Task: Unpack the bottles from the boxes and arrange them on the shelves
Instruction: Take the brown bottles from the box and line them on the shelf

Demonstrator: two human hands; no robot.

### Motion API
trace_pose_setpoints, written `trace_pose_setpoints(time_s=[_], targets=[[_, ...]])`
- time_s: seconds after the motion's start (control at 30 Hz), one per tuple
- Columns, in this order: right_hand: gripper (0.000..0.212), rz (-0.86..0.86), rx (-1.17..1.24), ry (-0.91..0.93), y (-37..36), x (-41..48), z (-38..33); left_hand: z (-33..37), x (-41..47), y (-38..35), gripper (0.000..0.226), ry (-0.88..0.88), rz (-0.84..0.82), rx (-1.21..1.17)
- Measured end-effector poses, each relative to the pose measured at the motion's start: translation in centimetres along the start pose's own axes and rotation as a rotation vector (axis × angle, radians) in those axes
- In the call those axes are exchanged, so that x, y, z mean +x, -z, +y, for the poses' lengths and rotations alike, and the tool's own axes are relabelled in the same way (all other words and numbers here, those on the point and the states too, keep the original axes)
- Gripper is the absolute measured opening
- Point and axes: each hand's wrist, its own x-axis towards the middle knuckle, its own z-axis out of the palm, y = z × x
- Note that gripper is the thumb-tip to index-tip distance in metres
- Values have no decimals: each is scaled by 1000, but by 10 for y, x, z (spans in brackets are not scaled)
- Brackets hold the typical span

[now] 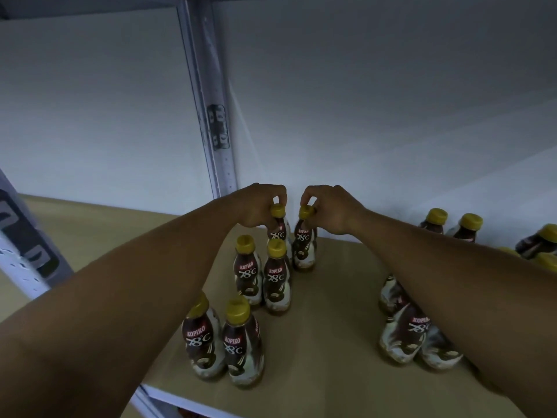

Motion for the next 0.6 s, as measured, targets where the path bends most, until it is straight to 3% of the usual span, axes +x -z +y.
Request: trace_pose_setpoints(time_s=[0.2,0.6], targets=[[29,50,-3,3,-6,18,4,-19,9,-6,43,-36,74,-14],[39,122,22,-4,-16,35,8,-43,28,-14,48,-71,174,-37]])
